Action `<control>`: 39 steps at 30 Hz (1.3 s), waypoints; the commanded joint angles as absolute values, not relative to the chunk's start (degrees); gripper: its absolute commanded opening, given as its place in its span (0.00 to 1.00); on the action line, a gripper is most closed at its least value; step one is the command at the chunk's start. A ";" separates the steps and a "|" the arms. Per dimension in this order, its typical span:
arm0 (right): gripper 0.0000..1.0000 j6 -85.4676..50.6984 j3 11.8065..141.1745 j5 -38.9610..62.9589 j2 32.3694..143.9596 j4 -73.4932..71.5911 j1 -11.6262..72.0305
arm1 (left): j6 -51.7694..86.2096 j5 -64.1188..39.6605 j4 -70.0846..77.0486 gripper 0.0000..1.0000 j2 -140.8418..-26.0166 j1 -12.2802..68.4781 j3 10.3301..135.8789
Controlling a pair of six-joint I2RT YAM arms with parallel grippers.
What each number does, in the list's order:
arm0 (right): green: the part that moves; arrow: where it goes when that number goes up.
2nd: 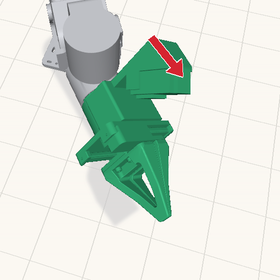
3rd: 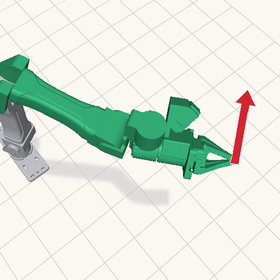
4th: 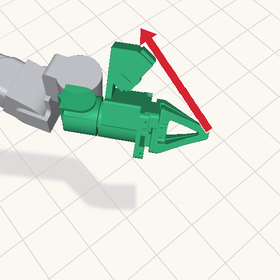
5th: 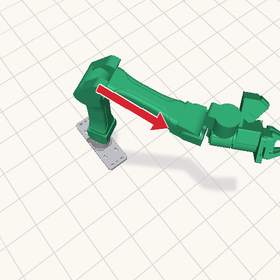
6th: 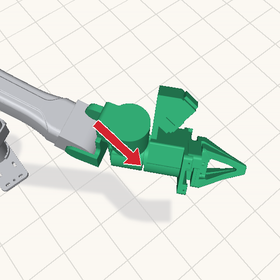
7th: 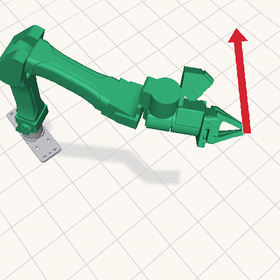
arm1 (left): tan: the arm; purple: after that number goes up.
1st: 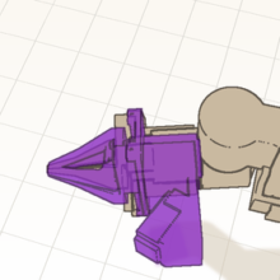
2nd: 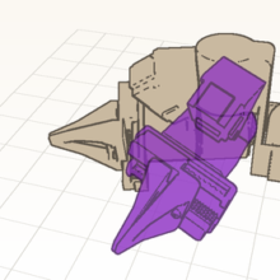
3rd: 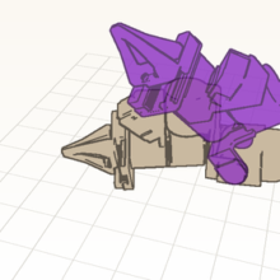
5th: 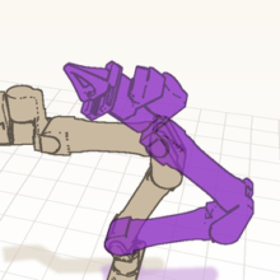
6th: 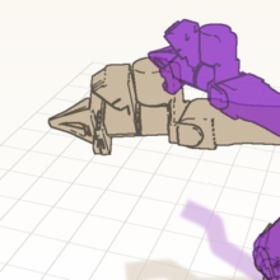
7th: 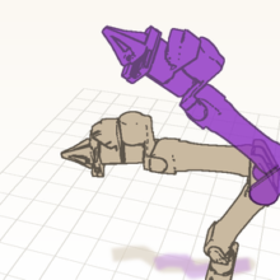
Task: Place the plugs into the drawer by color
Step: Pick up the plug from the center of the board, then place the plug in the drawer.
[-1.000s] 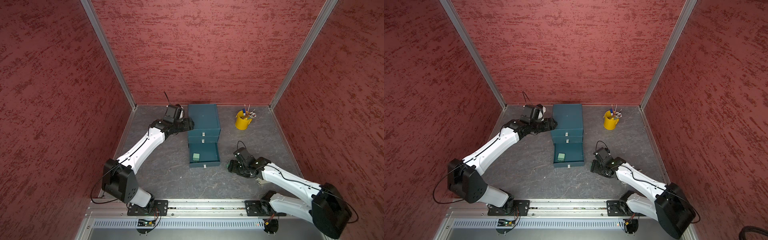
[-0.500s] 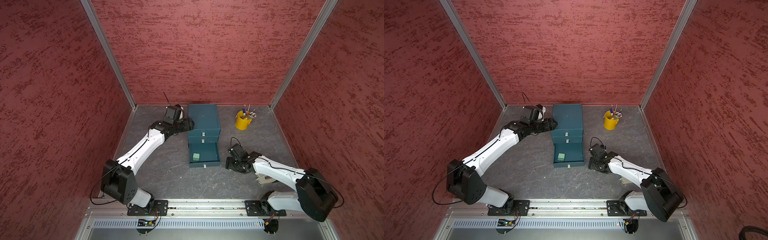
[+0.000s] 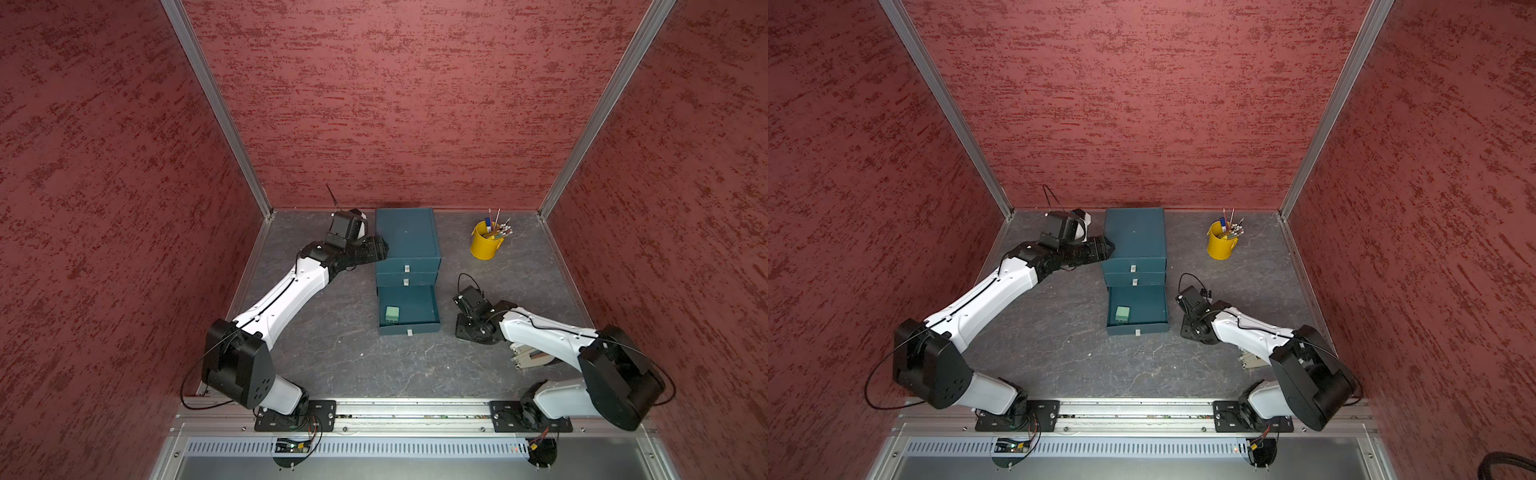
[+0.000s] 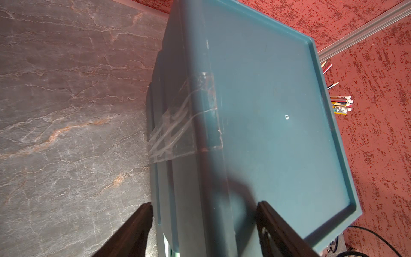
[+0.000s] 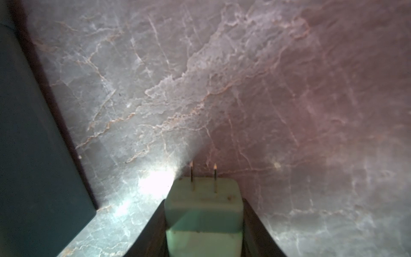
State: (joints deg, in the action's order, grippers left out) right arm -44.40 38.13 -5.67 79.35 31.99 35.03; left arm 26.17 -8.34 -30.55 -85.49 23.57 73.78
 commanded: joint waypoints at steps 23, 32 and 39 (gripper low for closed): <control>0.00 -46.24 50.84 -9.86 76.35 17.53 50.42 | 22.86 -3.69 -34.89 0.74 -86.43 24.78 73.15; 0.00 -51.35 50.72 -13.57 87.19 10.51 51.12 | 22.15 -2.11 -35.27 0.74 -86.22 25.11 73.09; 0.22 -51.84 51.24 -13.16 89.07 9.49 51.78 | 21.80 -1.14 -35.60 0.74 -86.04 25.07 73.07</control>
State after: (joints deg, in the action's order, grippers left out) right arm -51.00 50.41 -10.92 90.37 12.36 51.07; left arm 23.59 -3.97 -29.91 -85.49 25.08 73.84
